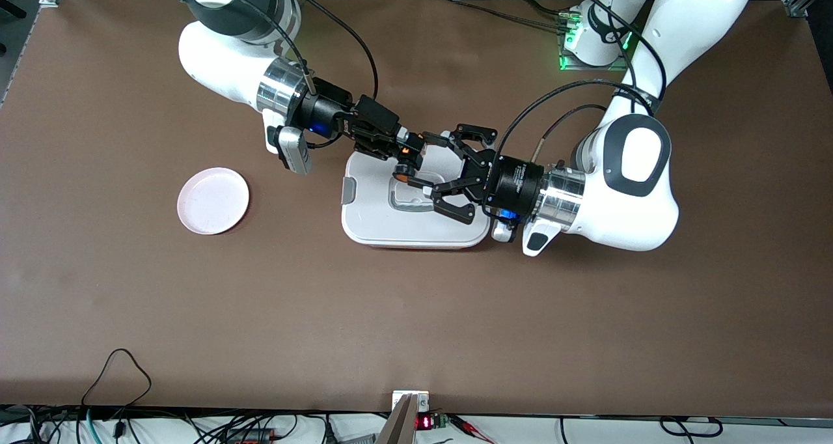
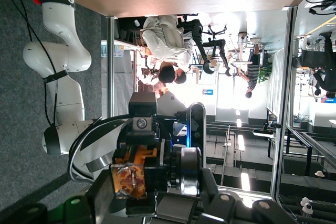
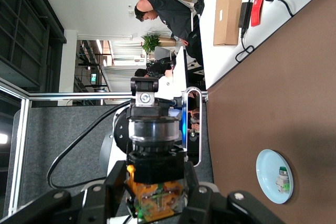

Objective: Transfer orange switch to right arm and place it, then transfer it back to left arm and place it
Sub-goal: 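Hold the switch with both grippers above the white box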

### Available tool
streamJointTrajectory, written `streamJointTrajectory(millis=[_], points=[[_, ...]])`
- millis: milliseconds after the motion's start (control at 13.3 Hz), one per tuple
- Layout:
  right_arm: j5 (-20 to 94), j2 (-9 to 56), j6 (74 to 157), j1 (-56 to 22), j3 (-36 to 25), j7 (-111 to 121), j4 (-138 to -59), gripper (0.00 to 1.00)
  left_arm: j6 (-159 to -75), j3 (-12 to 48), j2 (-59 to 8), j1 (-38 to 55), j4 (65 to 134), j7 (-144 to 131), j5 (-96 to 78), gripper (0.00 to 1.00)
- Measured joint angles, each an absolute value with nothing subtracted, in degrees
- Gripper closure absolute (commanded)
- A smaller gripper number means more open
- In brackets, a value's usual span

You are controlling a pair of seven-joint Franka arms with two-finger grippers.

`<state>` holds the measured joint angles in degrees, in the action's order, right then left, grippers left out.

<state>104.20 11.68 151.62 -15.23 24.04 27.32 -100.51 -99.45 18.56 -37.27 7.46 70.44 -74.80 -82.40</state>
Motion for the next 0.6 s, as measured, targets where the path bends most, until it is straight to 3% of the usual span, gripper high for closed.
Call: streamJointTrajectory(millis=[225, 300, 450, 525, 600], points=[[104.2, 11.67, 151.62, -15.16, 24.04, 27.32, -100.14, 1.0, -99.62, 18.56, -37.27, 7.5, 70.12, -75.01, -82.74, 0.61], [104.2, 11.67, 151.62, -15.09, 24.03, 27.32, -99.99, 1.0, -99.8, 18.56, -37.27, 7.55, 70.0, -75.06, -82.93, 0.52], [104.18, 11.61, 151.56, -14.77, 24.03, 27.32, -99.85, 1.0, -100.67, 18.56, -37.28, 7.81, 69.77, -75.23, -83.32, 0.47], [104.18, 11.58, 151.51, -14.62, 24.04, 27.33, -99.84, 1.0, -101.07, 18.56, -37.3, 7.95, 69.66, -75.33, -83.42, 0.33], [104.18, 11.55, 151.51, -14.55, 24.04, 27.33, -99.84, 1.0, -101.25, 18.56, -37.33, 8.03, 69.56, -75.39, -83.44, 0.29]])
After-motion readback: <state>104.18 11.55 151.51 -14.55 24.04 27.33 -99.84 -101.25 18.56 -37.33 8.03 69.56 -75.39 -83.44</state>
